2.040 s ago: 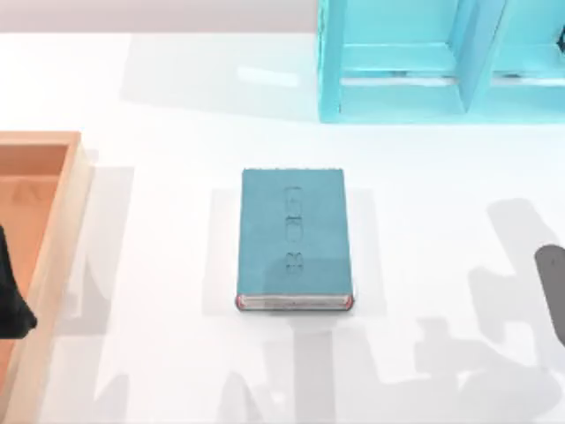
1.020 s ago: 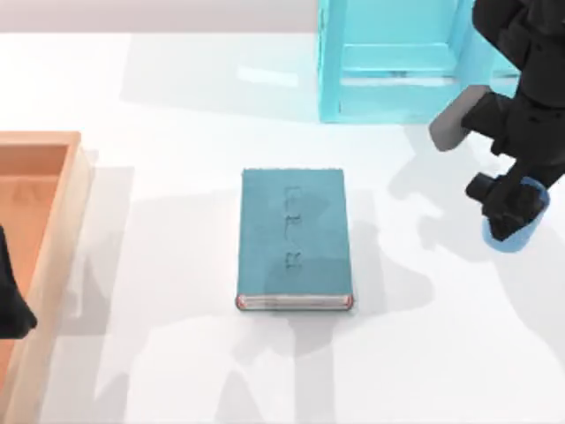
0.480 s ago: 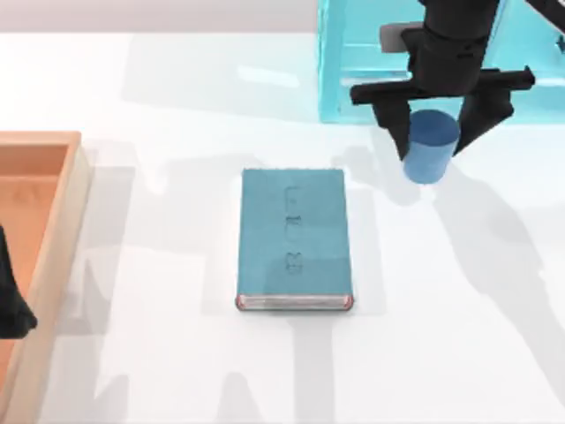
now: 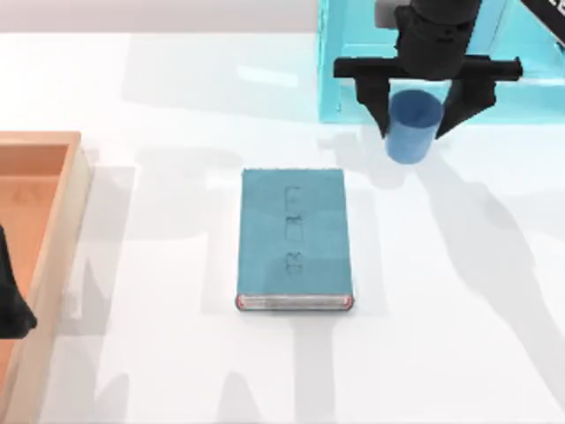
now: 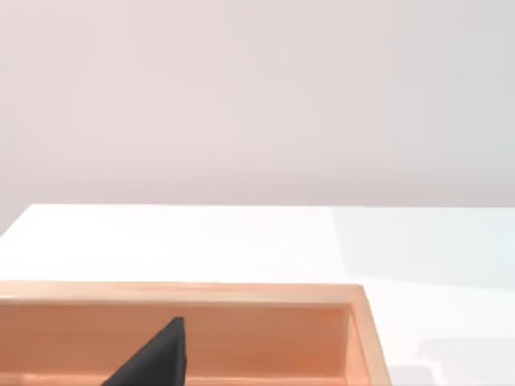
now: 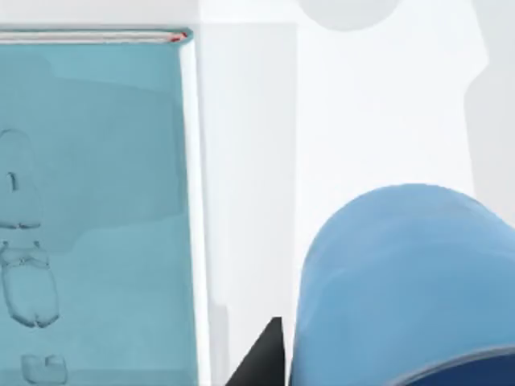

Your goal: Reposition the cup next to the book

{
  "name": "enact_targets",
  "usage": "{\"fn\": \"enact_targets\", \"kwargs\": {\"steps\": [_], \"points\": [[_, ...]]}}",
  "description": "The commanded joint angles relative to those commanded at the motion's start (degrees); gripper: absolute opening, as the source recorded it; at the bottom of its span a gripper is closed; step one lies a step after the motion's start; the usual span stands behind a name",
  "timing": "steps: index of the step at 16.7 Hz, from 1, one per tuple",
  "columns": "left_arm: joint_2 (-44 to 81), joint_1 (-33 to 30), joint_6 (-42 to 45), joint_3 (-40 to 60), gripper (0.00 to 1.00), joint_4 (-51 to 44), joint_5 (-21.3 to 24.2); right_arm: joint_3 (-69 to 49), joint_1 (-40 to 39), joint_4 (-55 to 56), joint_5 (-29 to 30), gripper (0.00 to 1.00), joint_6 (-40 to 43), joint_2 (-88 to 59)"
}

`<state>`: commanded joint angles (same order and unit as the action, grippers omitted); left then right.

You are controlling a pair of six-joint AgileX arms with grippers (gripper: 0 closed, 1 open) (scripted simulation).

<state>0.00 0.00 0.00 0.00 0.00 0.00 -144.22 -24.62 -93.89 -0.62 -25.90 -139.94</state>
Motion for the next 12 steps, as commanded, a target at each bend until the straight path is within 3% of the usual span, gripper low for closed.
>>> {"fn": "enact_targets", "kwargs": {"steps": [4,12], "points": [[0.00,0.00,0.00,0.00,1.00,0.00,0.00,2.36,0.19,2.34,-0.09,0.00,0.06,0.90],[0.00,0.00,0.00,0.00,1.00,0.00,0.00,20.76,-0.19,16.96,-0.06,0.00,-0.17,3.54]]}}
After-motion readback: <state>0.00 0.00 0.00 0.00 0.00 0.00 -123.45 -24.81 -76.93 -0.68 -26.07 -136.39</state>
